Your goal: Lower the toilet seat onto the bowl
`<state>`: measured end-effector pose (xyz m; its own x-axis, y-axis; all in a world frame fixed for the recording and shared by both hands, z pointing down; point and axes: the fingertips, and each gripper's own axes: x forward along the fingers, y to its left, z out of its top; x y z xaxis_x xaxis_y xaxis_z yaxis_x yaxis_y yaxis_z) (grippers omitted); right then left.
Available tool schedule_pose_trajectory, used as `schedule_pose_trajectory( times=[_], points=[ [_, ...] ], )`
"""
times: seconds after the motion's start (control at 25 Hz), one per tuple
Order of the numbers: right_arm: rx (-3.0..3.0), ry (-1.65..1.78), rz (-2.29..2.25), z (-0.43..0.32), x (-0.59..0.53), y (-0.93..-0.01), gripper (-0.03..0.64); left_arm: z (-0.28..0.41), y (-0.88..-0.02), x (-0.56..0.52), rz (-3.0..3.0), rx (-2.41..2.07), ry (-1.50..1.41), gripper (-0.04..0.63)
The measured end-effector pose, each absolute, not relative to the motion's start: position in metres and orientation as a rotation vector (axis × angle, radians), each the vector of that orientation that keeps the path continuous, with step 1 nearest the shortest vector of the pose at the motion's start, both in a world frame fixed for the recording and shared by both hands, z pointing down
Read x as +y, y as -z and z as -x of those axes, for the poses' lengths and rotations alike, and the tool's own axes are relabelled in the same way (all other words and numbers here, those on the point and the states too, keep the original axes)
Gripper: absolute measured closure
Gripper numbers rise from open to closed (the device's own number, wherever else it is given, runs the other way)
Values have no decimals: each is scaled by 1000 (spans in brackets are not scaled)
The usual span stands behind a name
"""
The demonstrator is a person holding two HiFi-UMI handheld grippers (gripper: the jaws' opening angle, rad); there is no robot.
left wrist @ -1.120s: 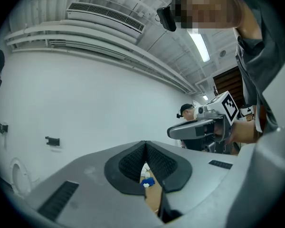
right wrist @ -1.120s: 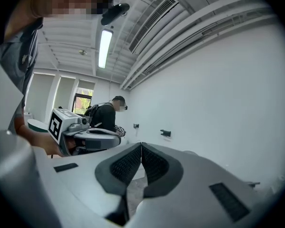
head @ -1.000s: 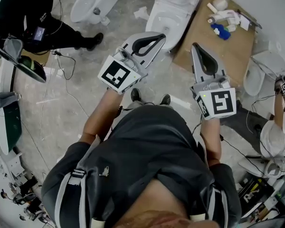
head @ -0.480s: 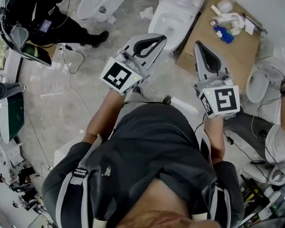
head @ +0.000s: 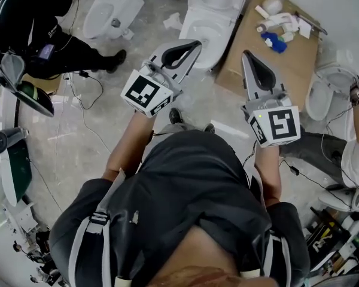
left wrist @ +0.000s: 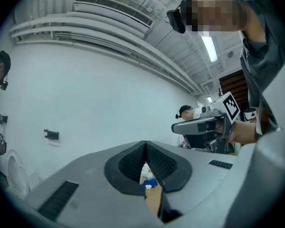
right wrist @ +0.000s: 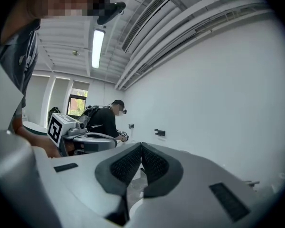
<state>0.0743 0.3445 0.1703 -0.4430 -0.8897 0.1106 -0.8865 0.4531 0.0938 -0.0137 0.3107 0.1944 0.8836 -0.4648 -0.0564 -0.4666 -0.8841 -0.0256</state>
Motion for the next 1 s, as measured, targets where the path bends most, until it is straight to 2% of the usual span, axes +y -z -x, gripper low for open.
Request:
schedule_pose_trajectory(
  times=[0.52, 1.0],
  points=[
    [-2414, 8, -1706, -29, 283, -173, 609, 65, -190, 244, 3051, 581, -123, 591],
    [-2489, -32, -1598, -76, 222, -192, 609, 18, -206, 192, 3042, 702, -75, 591]
  ],
)
